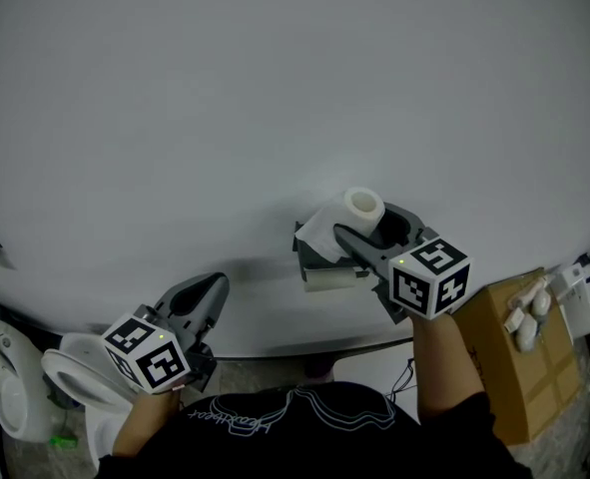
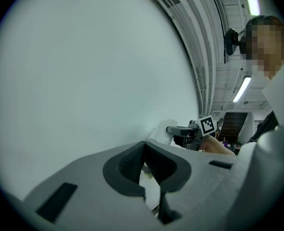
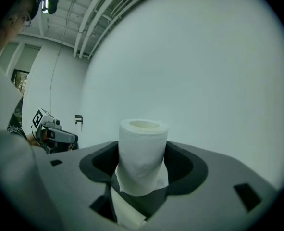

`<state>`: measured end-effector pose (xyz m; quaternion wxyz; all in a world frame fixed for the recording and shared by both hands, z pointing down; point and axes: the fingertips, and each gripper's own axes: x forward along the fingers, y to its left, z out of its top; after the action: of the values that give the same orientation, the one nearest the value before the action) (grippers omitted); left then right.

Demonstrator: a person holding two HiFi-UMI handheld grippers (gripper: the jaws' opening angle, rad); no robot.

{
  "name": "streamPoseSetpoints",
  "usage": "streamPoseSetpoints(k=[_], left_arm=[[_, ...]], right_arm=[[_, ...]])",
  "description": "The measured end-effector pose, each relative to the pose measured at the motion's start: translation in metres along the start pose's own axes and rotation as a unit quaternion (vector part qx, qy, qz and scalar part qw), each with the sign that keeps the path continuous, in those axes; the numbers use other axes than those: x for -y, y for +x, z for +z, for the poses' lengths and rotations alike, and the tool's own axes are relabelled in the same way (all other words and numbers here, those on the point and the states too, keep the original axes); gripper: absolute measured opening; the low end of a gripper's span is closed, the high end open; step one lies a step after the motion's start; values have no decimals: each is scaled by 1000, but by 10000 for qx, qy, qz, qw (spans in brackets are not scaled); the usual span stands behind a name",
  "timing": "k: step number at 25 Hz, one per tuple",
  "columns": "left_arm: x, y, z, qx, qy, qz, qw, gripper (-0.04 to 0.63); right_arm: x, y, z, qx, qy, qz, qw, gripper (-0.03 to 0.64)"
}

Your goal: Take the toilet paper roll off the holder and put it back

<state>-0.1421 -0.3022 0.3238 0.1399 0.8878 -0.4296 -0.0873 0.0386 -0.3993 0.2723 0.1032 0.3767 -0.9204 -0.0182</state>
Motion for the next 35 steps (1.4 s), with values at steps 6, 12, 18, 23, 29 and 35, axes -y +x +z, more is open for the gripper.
streamPoseSetpoints(k=[6, 12, 18, 23, 29, 35], left_arm=[[17, -6, -1, -38, 72, -94, 9999, 6], [41, -13, -2, -106, 118, -280, 9995, 6], [62, -16, -8, -215, 148, -501, 9984, 6], [76, -20, -12, -269, 113, -637, 9975, 6], [88, -20, -14, -335, 278, -719, 9965, 6], [100, -17, -21, -398, 237, -815, 9956, 6]], right_arm=[[-9, -38, 20, 460, 26, -225, 9987, 295], [-28, -84, 38, 876, -20, -365, 9955, 295], [-43, -120, 33, 1004, -11, -506, 9937, 295], [-49, -138, 12, 976, 171, -633, 9931, 295], [-54, -152, -18, 967, 587, -697, 9911, 296], [-59, -157, -52, 786, 876, -715, 9905, 295]])
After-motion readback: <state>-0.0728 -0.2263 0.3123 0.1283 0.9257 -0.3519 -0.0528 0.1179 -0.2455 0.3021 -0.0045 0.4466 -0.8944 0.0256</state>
